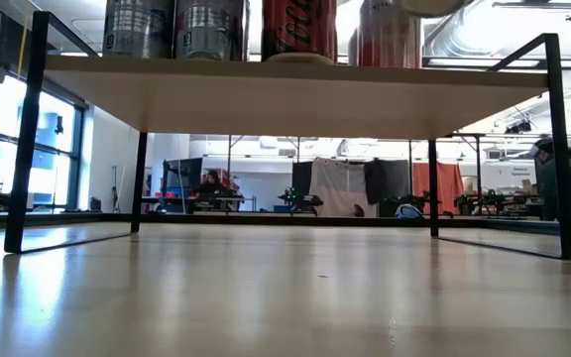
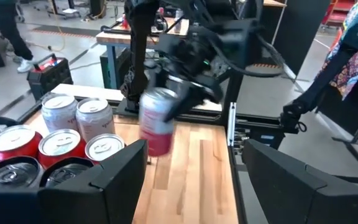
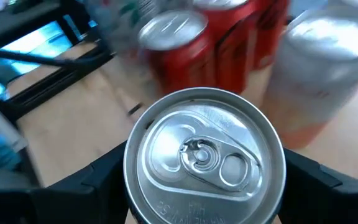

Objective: Place canned beverage on shelf
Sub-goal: Put the pink white soda can on the shelf aligned with the orange white soda cans

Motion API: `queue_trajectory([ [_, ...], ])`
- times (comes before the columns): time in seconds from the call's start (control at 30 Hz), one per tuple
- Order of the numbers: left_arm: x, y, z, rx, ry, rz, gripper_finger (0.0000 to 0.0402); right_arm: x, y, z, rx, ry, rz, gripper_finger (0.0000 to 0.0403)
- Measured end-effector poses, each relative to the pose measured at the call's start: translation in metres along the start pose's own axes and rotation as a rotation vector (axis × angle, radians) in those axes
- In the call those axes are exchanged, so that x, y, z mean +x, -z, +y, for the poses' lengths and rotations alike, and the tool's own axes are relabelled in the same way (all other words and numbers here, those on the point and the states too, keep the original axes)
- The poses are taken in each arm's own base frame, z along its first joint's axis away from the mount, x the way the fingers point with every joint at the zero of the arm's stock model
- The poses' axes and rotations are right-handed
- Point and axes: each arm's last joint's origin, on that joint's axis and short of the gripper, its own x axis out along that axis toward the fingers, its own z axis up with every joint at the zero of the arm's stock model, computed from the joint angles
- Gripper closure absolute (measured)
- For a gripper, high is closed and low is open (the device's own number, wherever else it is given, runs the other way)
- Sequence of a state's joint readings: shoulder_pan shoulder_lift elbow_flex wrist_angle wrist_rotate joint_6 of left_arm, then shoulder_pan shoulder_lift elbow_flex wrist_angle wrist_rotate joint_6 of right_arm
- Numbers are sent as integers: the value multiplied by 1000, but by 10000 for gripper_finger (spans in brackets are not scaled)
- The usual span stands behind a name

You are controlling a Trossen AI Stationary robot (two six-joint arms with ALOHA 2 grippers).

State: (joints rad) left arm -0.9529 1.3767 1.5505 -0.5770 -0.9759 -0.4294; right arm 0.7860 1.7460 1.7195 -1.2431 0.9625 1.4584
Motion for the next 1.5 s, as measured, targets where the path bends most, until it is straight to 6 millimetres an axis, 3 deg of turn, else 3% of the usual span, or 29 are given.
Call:
queue_trajectory([
  [0.17,0,0,0,-28,2,1,145,6,-19,-17,-12,72,37,118],
  [0.6,1,-2,2,-48,-47,-25,145,35,-21,-17,-6,161,94,117],
  [0.77,1,-2,2,-48,-56,-30,145,47,-18,-16,12,196,135,83],
  [0.9,1,-2,2,-54,-57,-31,145,51,-21,-17,22,207,121,66],
  [1.5,1,-2,2,-46,-42,-22,145,57,-28,-20,40,228,89,60],
])
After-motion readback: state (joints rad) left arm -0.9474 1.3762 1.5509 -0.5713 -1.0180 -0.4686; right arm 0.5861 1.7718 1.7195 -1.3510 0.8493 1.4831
